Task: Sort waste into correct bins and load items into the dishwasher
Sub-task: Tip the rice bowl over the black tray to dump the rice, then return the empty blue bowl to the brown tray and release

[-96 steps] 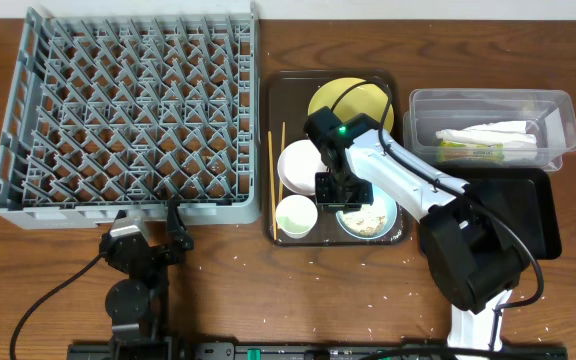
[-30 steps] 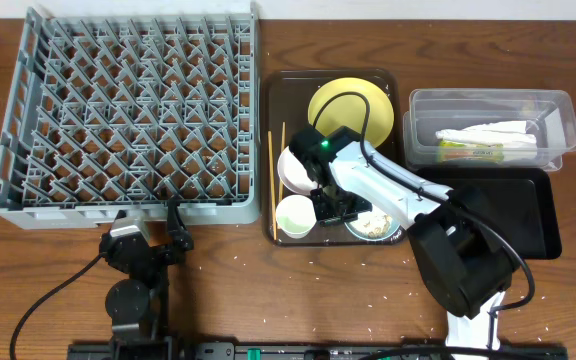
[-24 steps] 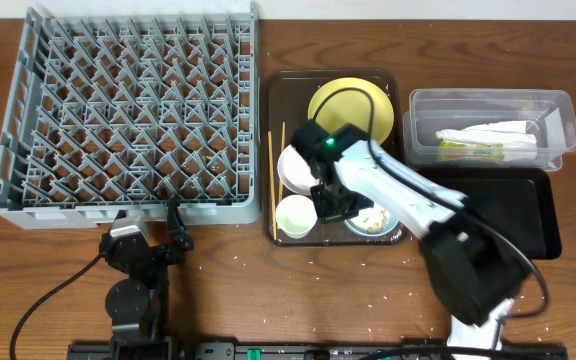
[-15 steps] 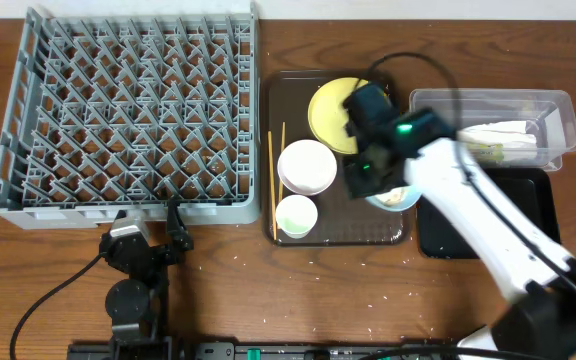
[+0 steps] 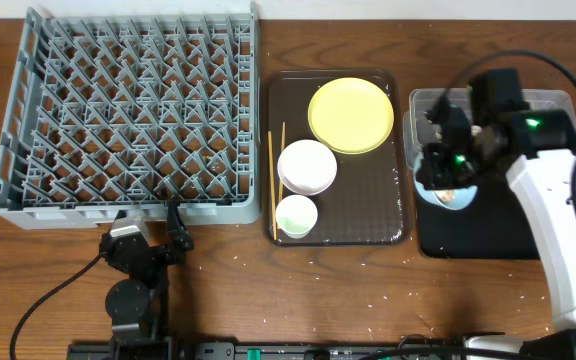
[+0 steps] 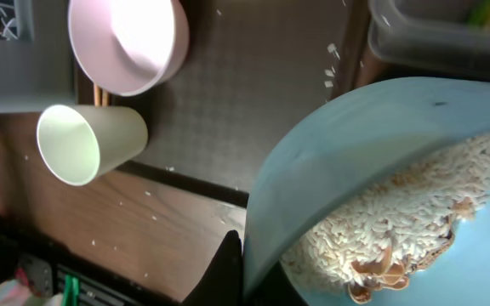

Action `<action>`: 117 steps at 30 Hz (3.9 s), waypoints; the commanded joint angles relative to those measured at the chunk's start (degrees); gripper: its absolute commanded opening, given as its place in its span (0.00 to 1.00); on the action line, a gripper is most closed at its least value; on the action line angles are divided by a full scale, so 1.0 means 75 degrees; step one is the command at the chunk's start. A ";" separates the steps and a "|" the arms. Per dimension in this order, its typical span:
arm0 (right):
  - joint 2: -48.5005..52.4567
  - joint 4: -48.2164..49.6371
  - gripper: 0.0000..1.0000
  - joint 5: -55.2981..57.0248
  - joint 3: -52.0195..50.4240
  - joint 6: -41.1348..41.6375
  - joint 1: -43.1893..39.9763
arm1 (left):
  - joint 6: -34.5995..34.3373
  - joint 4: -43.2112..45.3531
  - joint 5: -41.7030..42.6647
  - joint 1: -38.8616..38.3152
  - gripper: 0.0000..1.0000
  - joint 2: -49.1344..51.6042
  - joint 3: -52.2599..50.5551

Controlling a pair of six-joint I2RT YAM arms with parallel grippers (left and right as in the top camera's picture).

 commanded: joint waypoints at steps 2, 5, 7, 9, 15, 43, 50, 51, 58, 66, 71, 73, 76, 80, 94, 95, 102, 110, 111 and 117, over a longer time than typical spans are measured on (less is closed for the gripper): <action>-0.0379 0.0152 0.01 -0.1314 -0.0813 -0.0921 -0.0892 | 0.0125 -0.0134 -0.0035 0.0026 0.88 -0.0038 -0.0242; -0.0493 0.0309 0.01 -0.1830 -0.1311 -0.1177 -0.1393 | 0.0125 -0.0137 -0.0035 0.0026 0.88 -0.0038 -0.0242; -0.0557 0.0385 0.01 -0.2154 -0.1588 -0.1355 -0.1711 | 0.0125 -0.0134 -0.0035 0.0026 0.88 -0.0038 -0.0242; -0.0600 0.0458 0.01 -0.2541 -0.1874 -0.1591 -0.2060 | 0.0125 -0.0134 -0.0035 0.0026 0.88 -0.0038 -0.0242; -0.0606 0.0679 0.01 -0.3529 -0.2532 -0.2256 -0.3019 | 0.0125 -0.0134 -0.0035 0.0026 0.88 -0.0038 -0.0242; -0.0603 0.2643 0.01 -0.8320 -0.4505 -0.3678 -0.6309 | 0.0128 -0.0134 -0.0035 0.0026 0.88 -0.0038 -0.0242; -0.0603 0.2821 0.01 -0.9253 -0.4503 -0.3418 -0.6615 | 0.0128 -0.0134 -0.0035 0.0026 0.88 -0.0038 -0.0242; -0.0603 0.2911 0.01 -0.9253 -0.4503 -0.3322 -0.6665 | 0.0128 -0.0134 -0.0035 0.0026 0.88 -0.0038 -0.0242; -0.0603 0.3567 0.01 -0.9250 -0.4503 -0.2658 -0.6962 | 0.0125 -0.0134 -0.0035 0.0026 0.88 -0.0038 -0.0242; -0.0603 0.4441 0.01 -0.9305 -0.4503 -0.1492 -0.7140 | 0.0128 -0.0134 -0.0035 0.0026 0.88 -0.0038 -0.0242; -0.0603 0.4520 0.01 -0.9305 -0.4503 -0.0125 -0.7140 | 0.0128 -0.0134 -0.0035 0.0026 0.88 -0.0038 -0.0242; -0.0603 0.4625 0.01 -0.9302 -0.4503 0.0411 -0.7172 | 0.0125 -0.0134 -0.0035 0.0026 0.88 -0.0038 -0.0242; -0.0603 0.4841 0.01 -0.9302 -0.4503 0.1326 -0.7280 | 0.0128 -0.0134 -0.0035 0.0026 0.88 -0.0038 -0.0242; -0.0603 0.5007 0.01 -0.9119 -0.4503 0.1588 -0.7370 | 0.0125 -0.0134 -0.0035 0.0026 0.88 -0.0038 -0.0242; -0.1591 0.4998 0.01 -0.7303 -0.4476 0.1769 -0.5584 | 0.0125 -0.0134 -0.0035 0.0026 0.88 -0.0038 -0.0242; -0.1778 0.4998 0.01 -0.6988 -0.4450 0.1888 -0.5251 | 0.0125 -0.0134 -0.0035 0.0026 0.88 -0.0038 -0.0242; -0.2649 0.4913 0.02 -0.4657 -0.3923 0.2477 -0.2562 | 0.0128 -0.0134 -0.0035 0.0026 0.88 -0.0038 -0.0242; -0.2387 0.4392 0.01 -0.0213 -0.2923 0.2681 0.1151 | 0.0125 -0.0134 -0.0035 0.0026 0.88 -0.0038 -0.0242; -0.2288 0.4363 0.01 0.0207 -0.2836 0.2704 0.1504 | 0.0125 -0.0134 -0.0035 0.0026 0.88 -0.0038 -0.0242; -0.1116 0.4395 0.01 0.1542 -0.2544 0.2704 0.2958 | 0.0128 -0.0134 -0.0035 0.0026 0.88 -0.0038 -0.0242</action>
